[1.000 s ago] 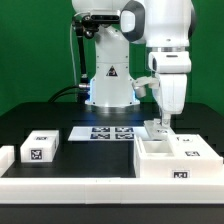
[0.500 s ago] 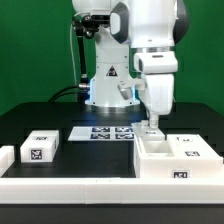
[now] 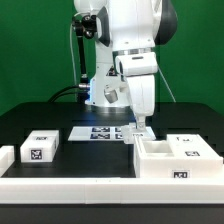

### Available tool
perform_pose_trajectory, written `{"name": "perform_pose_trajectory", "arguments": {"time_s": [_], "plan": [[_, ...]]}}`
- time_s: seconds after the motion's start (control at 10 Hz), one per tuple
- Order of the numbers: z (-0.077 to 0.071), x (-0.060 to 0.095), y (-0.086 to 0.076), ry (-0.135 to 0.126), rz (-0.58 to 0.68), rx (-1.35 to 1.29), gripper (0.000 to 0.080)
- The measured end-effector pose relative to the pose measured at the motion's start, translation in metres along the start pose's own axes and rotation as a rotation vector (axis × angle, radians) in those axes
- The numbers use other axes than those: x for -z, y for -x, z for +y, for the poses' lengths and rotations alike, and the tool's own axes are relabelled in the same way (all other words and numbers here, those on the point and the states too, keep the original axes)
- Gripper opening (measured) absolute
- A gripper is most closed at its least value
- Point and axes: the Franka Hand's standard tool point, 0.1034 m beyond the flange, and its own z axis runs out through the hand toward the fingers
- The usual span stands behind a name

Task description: Assemble cabinet

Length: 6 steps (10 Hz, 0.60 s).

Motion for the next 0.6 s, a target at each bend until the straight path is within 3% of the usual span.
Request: {"name": "perform_pose_trajectory", "arguments": {"time_s": [0.2, 0.6], "plan": [[0.016, 0.019, -0.015, -0.003, -0.033, -0.016, 0.0062], [0.015, 0.017, -0.014, -0.007, -0.029, -0.036, 0.0062]]}}
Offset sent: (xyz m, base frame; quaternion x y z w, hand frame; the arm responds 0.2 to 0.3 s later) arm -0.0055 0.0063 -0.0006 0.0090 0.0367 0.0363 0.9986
